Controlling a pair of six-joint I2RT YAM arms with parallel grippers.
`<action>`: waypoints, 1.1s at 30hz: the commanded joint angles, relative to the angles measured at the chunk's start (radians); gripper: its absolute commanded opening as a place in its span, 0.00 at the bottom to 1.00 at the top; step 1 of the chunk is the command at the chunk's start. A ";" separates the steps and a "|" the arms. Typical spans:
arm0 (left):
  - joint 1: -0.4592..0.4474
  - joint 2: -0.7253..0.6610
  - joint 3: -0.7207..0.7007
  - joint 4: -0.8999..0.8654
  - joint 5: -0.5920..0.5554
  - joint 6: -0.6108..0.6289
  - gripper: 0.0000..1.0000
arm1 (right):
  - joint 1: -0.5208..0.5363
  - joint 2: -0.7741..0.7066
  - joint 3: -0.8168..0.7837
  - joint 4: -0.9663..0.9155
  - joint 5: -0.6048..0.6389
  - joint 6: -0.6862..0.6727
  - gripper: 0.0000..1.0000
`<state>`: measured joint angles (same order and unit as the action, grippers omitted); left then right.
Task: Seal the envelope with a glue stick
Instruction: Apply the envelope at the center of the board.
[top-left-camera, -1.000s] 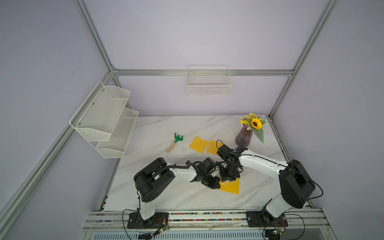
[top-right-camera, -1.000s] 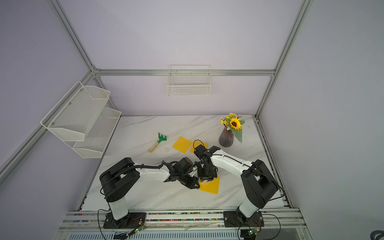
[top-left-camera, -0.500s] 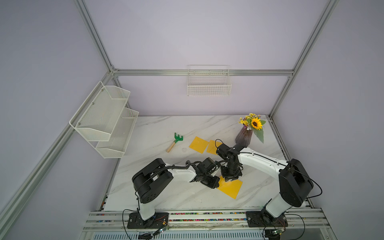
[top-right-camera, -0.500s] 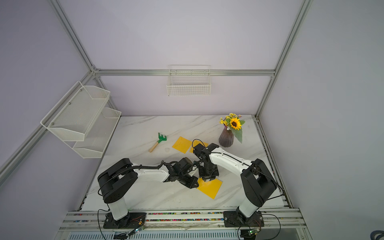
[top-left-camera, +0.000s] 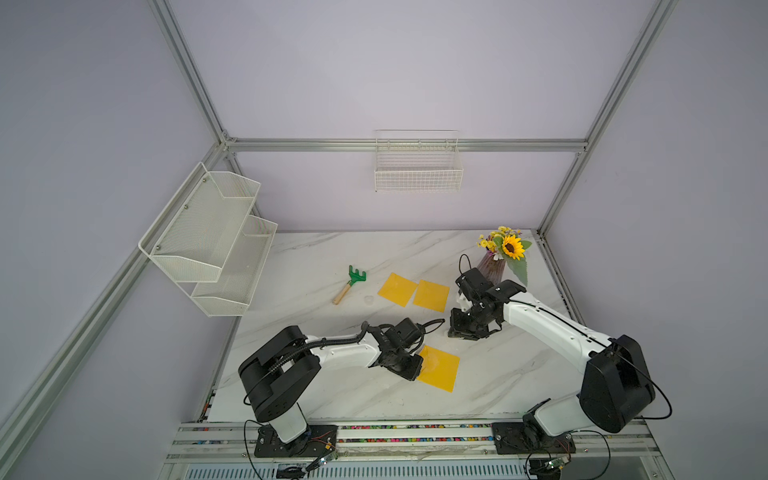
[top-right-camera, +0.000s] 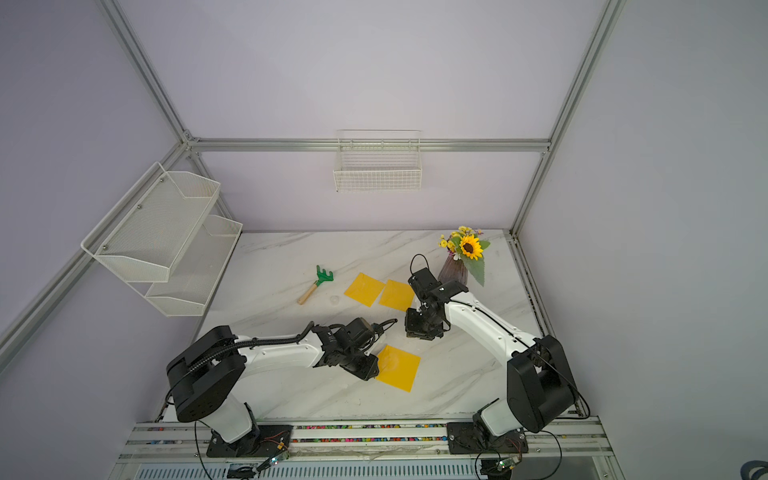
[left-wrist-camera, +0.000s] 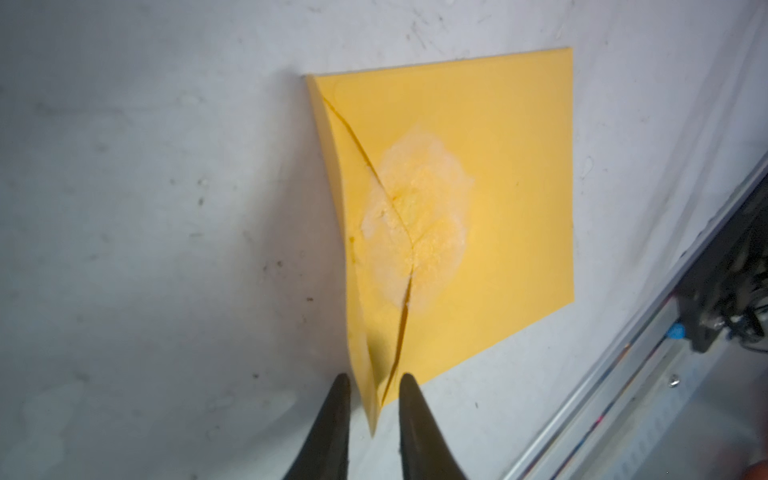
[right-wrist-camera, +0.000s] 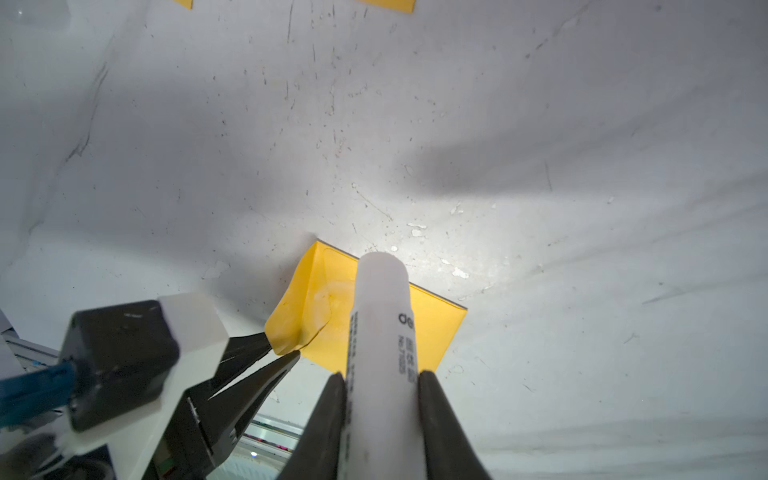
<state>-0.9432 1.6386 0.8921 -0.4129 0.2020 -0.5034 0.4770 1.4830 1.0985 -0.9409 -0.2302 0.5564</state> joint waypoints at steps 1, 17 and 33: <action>0.007 -0.059 0.025 -0.077 -0.081 0.021 0.34 | -0.024 -0.028 -0.020 0.037 -0.038 -0.036 0.00; 0.076 0.033 0.203 -0.118 -0.013 0.048 0.26 | -0.089 -0.083 -0.078 0.053 -0.054 -0.084 0.00; 0.076 0.098 0.233 -0.126 0.035 0.057 0.08 | -0.112 -0.100 -0.089 0.050 -0.070 -0.102 0.00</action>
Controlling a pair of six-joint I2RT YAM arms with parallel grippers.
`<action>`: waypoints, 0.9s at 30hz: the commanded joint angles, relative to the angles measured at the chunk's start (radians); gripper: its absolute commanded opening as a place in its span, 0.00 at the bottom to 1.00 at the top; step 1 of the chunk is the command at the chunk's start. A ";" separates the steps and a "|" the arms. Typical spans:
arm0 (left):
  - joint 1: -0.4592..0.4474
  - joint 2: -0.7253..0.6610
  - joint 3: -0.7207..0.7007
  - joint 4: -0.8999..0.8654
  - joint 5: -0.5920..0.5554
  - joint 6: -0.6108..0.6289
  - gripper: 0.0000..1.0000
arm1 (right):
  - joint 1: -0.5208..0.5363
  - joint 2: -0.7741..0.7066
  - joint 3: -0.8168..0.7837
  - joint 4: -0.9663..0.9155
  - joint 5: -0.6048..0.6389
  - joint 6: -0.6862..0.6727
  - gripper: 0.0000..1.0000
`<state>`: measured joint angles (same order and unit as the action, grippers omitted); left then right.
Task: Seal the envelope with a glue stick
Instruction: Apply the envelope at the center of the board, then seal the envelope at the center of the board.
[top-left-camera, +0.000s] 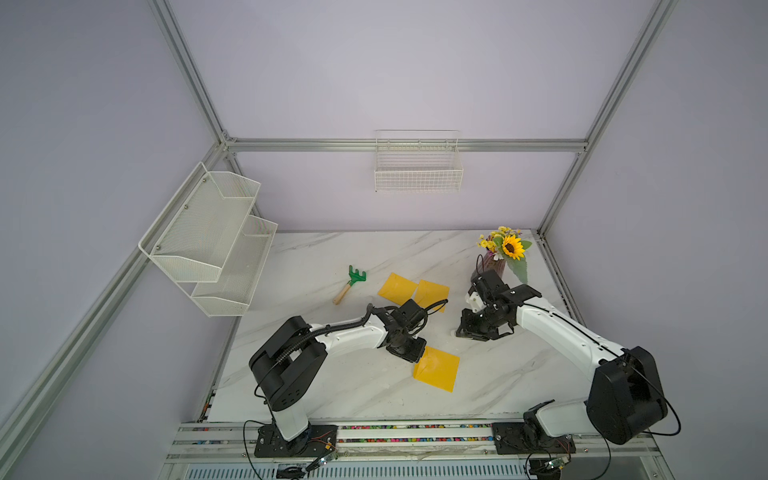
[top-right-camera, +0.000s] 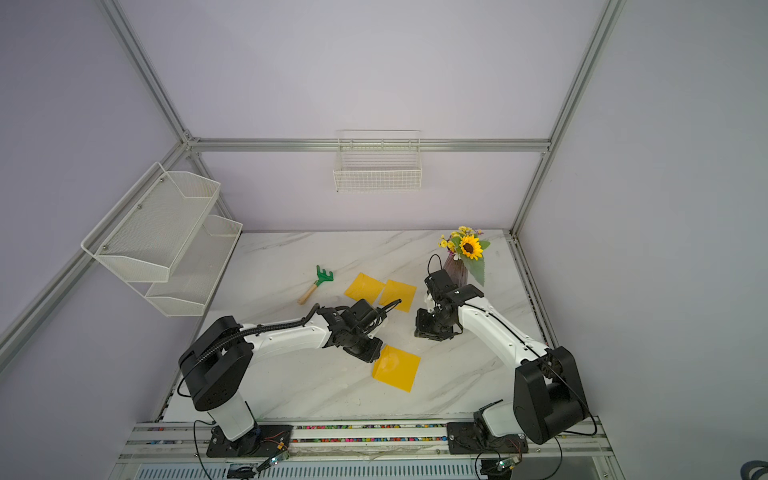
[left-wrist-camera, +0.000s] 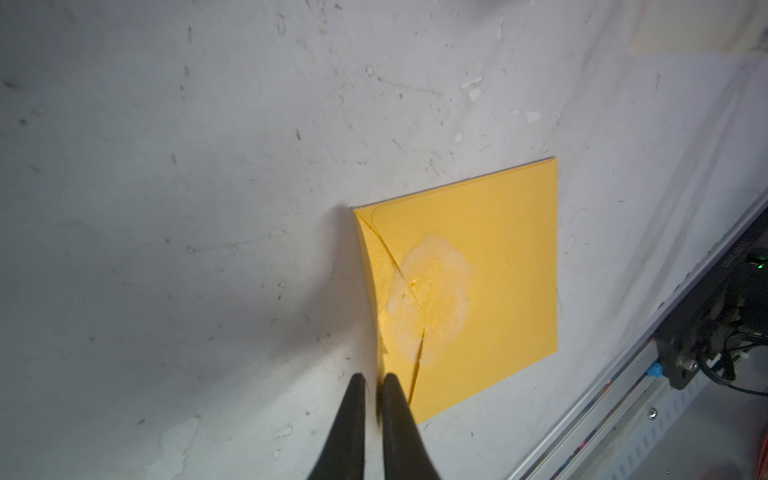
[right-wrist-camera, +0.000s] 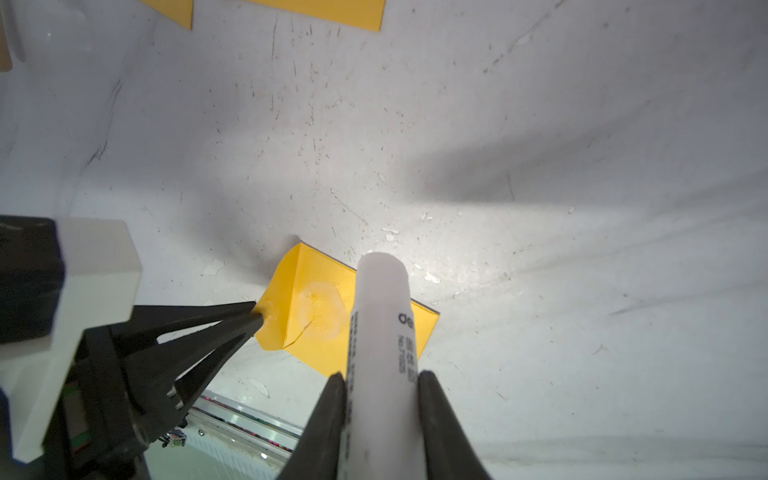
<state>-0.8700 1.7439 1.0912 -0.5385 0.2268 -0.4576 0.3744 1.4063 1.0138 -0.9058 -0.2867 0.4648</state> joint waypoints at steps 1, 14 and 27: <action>0.003 -0.007 0.035 0.000 0.008 0.012 0.06 | -0.009 -0.025 -0.004 0.014 -0.014 -0.009 0.00; 0.031 -0.076 0.015 -0.164 -0.155 0.040 0.02 | -0.011 -0.017 -0.013 0.016 -0.003 -0.021 0.00; 0.013 0.057 0.151 -0.225 -0.132 0.086 0.03 | -0.011 -0.012 -0.020 -0.014 0.035 -0.023 0.00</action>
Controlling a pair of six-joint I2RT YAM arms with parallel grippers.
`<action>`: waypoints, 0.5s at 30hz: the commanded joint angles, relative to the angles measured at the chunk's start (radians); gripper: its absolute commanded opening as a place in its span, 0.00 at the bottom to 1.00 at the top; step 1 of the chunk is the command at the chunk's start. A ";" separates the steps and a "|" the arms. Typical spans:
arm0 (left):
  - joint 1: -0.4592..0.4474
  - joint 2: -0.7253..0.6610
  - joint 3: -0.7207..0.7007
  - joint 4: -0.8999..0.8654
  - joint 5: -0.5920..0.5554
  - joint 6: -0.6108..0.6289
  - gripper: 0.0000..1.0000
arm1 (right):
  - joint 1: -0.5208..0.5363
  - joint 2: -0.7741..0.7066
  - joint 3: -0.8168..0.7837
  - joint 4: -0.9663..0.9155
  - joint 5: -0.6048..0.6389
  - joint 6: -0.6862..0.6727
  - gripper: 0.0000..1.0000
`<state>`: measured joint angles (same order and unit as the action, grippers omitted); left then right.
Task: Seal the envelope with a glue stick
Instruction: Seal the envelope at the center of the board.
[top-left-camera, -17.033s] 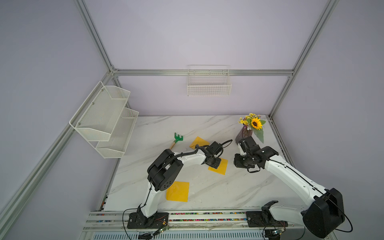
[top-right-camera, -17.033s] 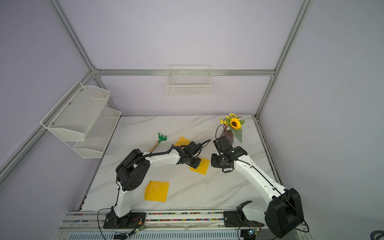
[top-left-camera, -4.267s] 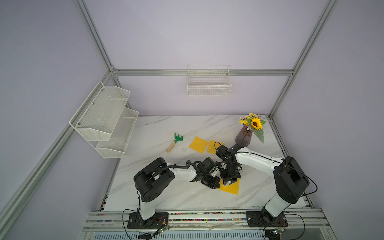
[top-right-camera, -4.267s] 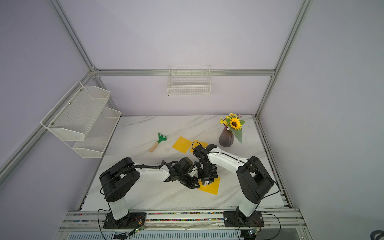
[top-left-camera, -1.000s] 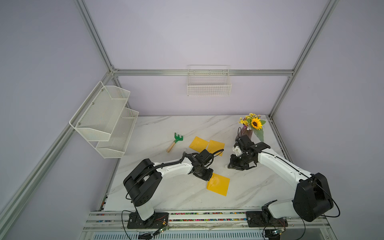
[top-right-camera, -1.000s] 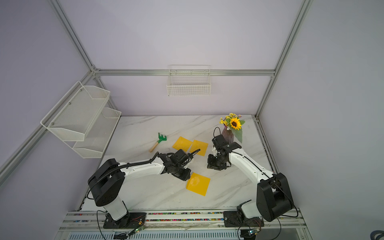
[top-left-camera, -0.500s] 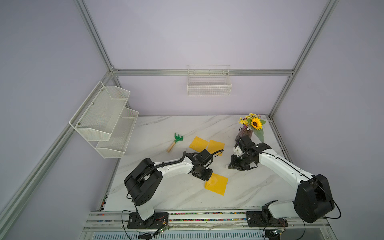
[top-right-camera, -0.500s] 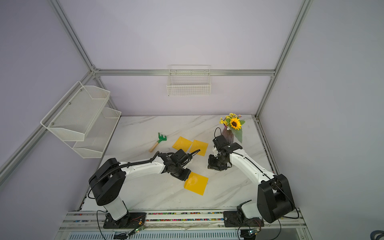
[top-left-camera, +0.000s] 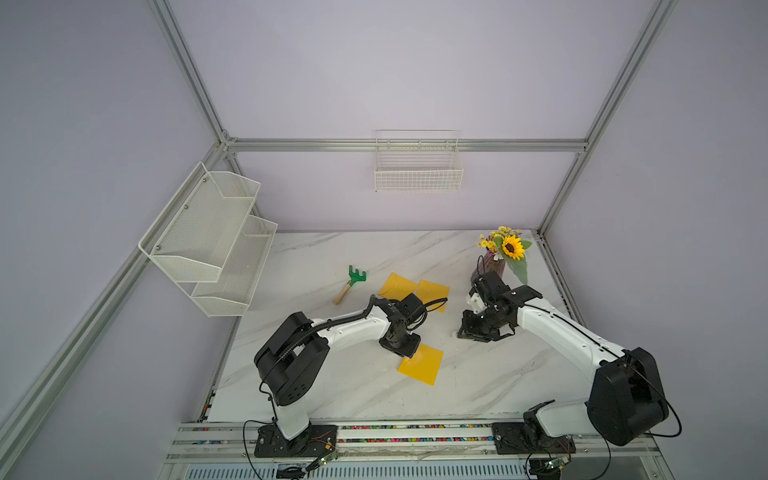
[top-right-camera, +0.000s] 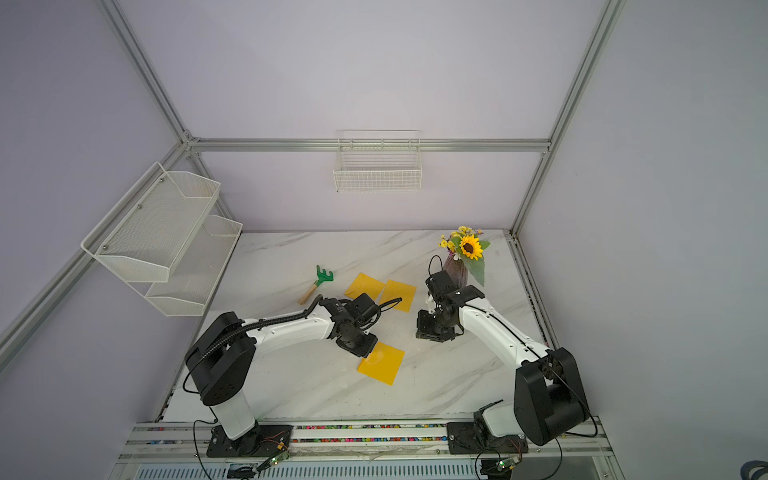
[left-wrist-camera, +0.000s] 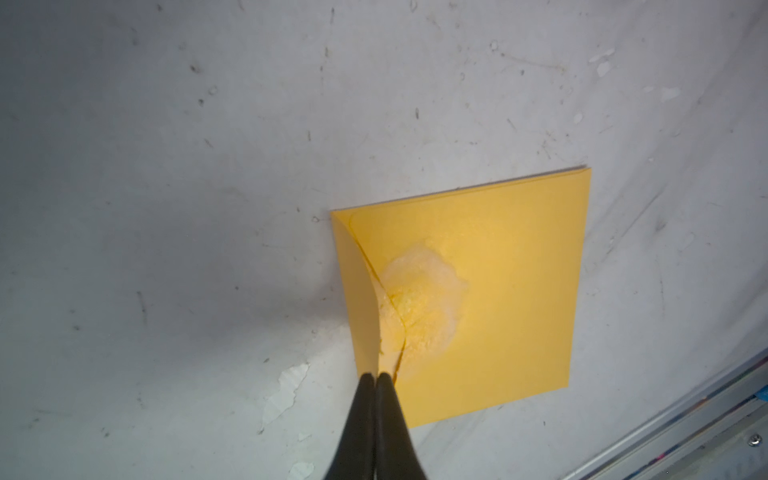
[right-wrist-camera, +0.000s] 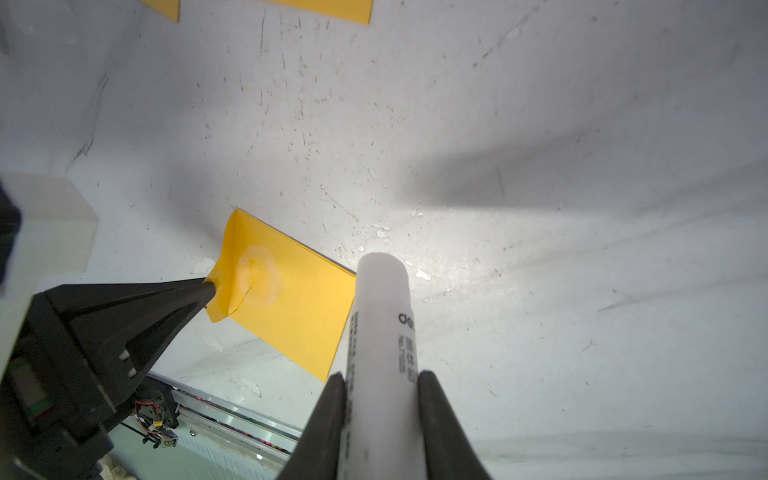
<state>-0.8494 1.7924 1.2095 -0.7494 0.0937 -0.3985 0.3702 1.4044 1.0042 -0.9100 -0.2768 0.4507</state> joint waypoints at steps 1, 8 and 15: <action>-0.012 0.015 0.038 -0.014 0.003 0.026 0.03 | -0.007 -0.010 -0.012 -0.013 0.026 -0.009 0.00; -0.042 0.062 0.075 0.004 0.040 0.014 0.04 | -0.008 -0.004 -0.021 -0.015 0.030 -0.014 0.00; -0.065 0.097 0.070 0.064 0.094 -0.015 0.18 | -0.008 0.006 -0.033 -0.005 0.024 -0.025 0.00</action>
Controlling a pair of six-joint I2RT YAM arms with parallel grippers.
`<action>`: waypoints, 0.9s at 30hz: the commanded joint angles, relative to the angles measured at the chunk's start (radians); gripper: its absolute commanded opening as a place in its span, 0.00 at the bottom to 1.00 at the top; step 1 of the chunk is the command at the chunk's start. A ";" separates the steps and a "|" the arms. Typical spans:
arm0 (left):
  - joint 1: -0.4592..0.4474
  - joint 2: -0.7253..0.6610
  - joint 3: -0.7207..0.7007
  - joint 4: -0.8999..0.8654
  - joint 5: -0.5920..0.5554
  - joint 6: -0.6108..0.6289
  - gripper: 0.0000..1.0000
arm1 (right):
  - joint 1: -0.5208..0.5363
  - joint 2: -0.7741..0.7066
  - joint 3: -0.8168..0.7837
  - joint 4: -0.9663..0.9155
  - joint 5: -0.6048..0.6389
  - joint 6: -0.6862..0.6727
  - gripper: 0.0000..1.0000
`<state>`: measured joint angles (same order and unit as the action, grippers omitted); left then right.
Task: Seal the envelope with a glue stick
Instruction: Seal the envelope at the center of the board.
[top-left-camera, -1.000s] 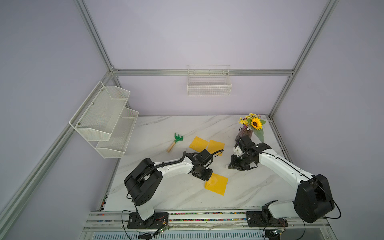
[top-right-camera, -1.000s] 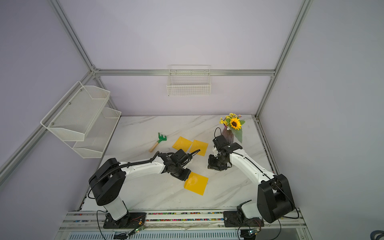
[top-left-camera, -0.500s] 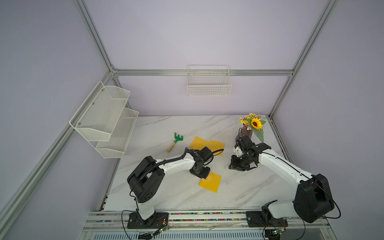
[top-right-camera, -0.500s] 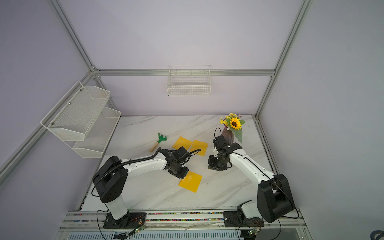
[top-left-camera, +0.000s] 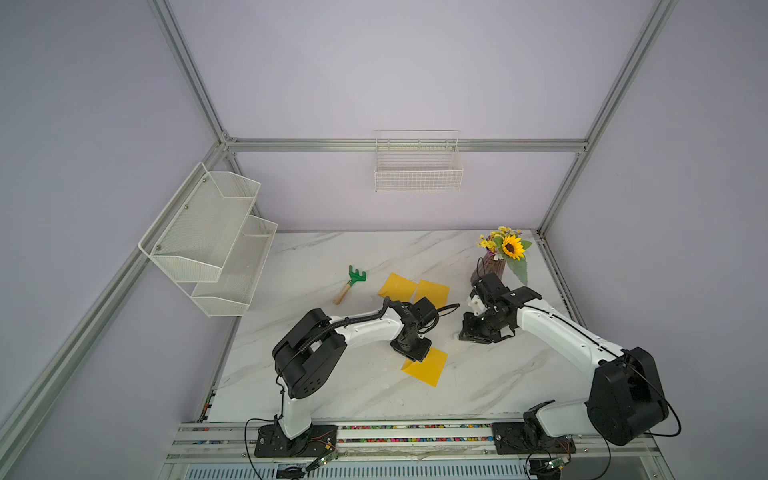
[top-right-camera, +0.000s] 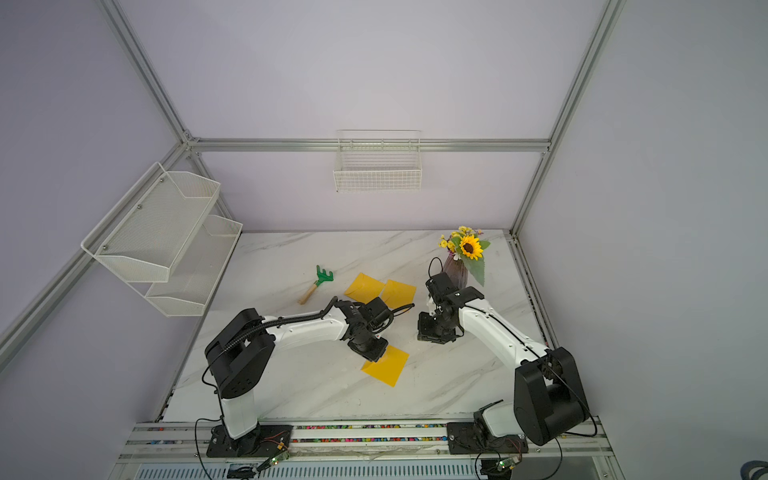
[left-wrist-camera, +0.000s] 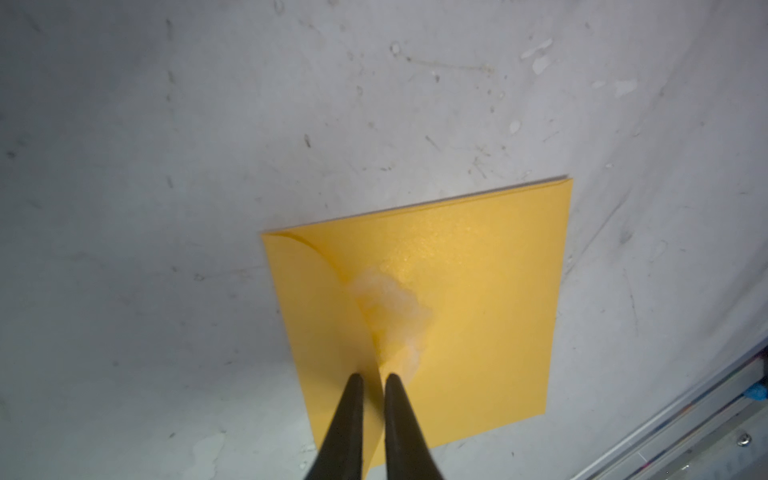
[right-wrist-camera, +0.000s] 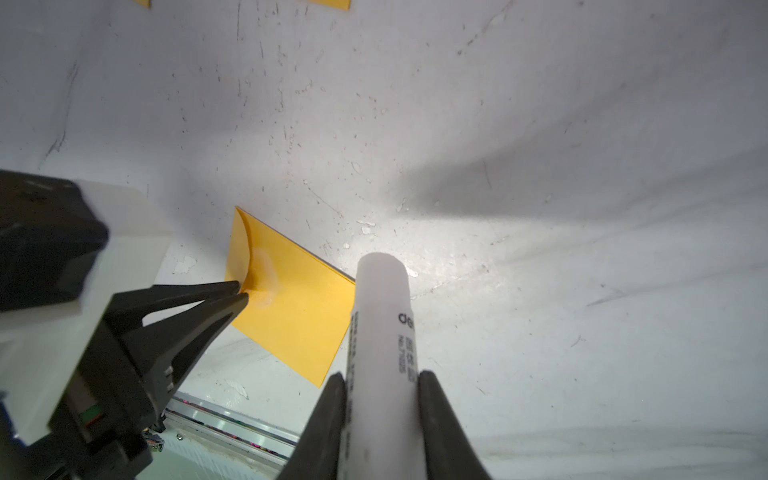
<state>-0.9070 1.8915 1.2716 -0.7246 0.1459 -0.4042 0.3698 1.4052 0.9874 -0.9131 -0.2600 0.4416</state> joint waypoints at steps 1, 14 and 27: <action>-0.007 0.000 0.000 0.053 0.052 -0.017 0.19 | -0.007 0.008 -0.019 -0.001 0.003 -0.016 0.00; 0.026 -0.047 -0.164 0.214 0.162 -0.082 0.36 | -0.007 -0.001 -0.026 -0.012 -0.019 -0.010 0.00; 0.117 -0.111 -0.301 0.336 0.287 -0.115 0.15 | -0.007 0.002 -0.029 -0.006 -0.017 -0.018 0.00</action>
<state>-0.7940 1.7763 0.9813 -0.3649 0.4225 -0.5144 0.3691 1.4063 0.9627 -0.9134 -0.2642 0.4366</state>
